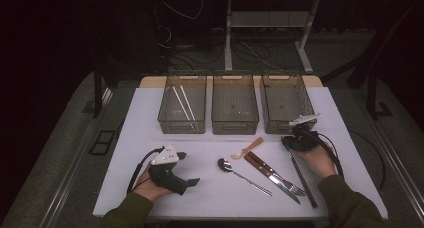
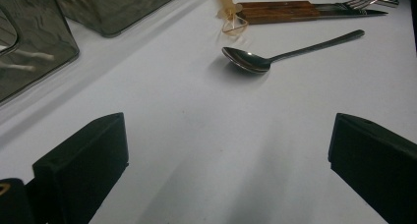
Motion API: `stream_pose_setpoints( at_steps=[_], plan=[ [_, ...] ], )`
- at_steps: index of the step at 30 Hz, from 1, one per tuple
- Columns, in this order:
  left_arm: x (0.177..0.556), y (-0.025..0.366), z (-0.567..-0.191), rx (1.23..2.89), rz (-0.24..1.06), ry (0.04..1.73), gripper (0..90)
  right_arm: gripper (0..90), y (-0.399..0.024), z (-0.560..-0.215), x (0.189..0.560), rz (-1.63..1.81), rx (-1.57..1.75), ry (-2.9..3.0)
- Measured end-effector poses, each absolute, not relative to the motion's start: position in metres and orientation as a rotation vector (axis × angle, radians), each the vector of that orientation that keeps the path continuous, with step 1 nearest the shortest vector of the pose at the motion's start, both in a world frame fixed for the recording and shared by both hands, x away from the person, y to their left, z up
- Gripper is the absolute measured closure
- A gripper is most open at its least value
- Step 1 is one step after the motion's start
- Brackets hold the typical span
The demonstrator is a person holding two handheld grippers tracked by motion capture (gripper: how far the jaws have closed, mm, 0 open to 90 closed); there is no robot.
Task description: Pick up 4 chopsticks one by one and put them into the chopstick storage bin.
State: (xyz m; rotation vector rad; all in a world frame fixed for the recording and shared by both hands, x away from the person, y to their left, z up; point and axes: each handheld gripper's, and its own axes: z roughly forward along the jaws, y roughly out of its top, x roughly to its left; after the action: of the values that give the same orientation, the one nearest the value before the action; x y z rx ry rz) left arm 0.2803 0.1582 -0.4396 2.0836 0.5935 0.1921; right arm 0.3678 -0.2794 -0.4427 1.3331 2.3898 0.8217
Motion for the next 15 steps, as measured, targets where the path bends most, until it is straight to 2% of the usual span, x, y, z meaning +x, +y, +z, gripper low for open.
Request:
stream_pose_setpoints(
  at_steps=[15],
  plan=[
    [0.280,0.158,-0.440,2.090,0.187,0.597,0.4,80.5,-0.262,-0.442,0.369,0.824,1.198,2.458]
  ],
)
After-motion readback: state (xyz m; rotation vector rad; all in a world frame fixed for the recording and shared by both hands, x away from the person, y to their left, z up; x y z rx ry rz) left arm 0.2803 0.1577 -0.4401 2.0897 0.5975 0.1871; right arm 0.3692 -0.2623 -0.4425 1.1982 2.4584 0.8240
